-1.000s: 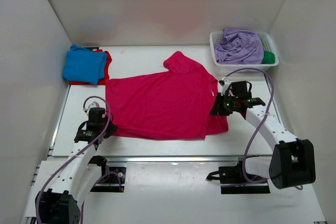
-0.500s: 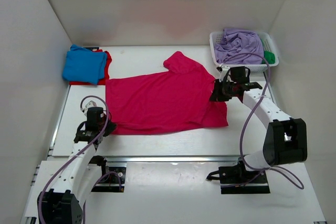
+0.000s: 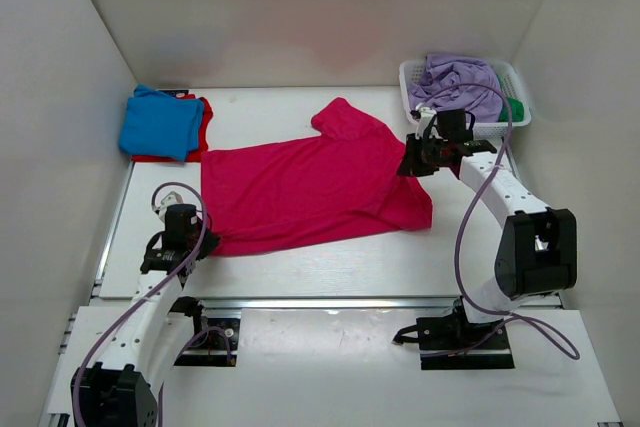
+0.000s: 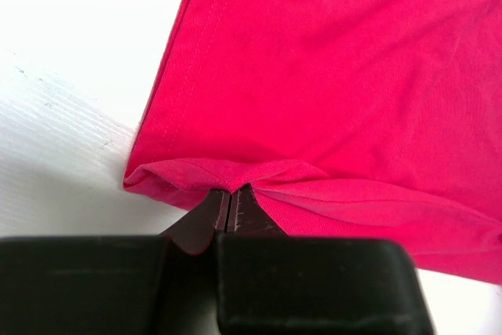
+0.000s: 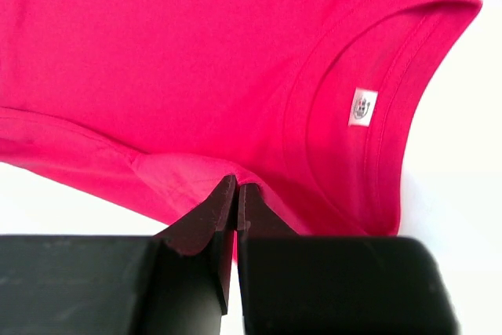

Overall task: Fold and stack the t-shirts
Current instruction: Fold the flattened tshirt in 1/3 of the way

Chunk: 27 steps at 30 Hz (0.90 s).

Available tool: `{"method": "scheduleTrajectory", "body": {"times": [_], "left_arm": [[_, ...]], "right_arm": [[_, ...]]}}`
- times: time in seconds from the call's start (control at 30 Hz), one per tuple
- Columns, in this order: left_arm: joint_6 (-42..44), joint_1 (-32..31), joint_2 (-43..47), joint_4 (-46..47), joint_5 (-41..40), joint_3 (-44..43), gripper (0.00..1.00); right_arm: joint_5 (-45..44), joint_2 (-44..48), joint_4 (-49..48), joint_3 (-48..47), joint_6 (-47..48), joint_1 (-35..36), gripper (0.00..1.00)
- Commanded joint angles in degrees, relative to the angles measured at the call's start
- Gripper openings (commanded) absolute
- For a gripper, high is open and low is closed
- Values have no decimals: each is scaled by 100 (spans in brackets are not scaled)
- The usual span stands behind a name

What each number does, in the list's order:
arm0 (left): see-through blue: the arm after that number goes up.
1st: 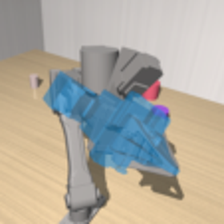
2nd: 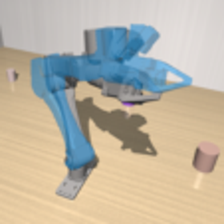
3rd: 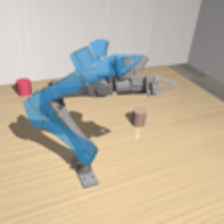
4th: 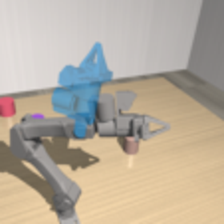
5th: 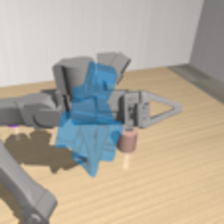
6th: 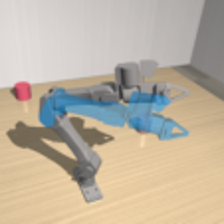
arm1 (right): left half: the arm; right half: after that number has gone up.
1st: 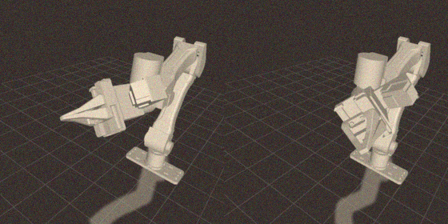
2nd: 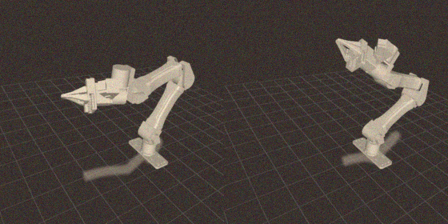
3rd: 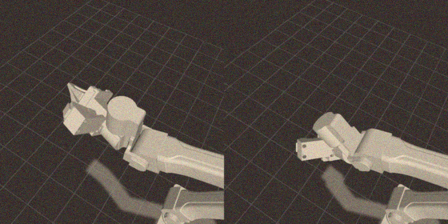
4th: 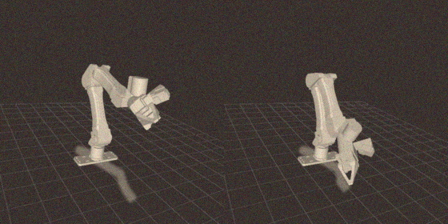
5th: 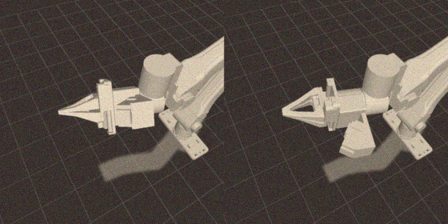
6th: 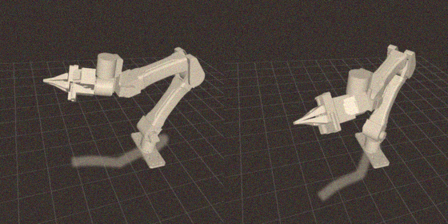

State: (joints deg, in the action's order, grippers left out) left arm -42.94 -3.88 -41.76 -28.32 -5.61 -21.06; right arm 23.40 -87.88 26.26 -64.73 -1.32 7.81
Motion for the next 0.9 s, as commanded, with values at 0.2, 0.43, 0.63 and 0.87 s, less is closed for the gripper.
{"method": "scheduleTrajectory", "body": {"times": [0.2, 0.43, 0.63, 0.87], "left_arm": [[181, 54, 80, 370, -37, -162, 0], [110, 151, -17, 801, 279, -4, 0], [-12, 229, -43, 652, 183, -73, 0], [-268, 335, -166, 784, 253, 76, 0]], "right_arm": [[16, -256, -191, -566, 255, 54, 0], [94, -450, -235, -629, 264, 124, 0], [200, -581, -358, -725, 203, 141, 0], [270, -862, -481, -936, 167, 203, 0]]}}
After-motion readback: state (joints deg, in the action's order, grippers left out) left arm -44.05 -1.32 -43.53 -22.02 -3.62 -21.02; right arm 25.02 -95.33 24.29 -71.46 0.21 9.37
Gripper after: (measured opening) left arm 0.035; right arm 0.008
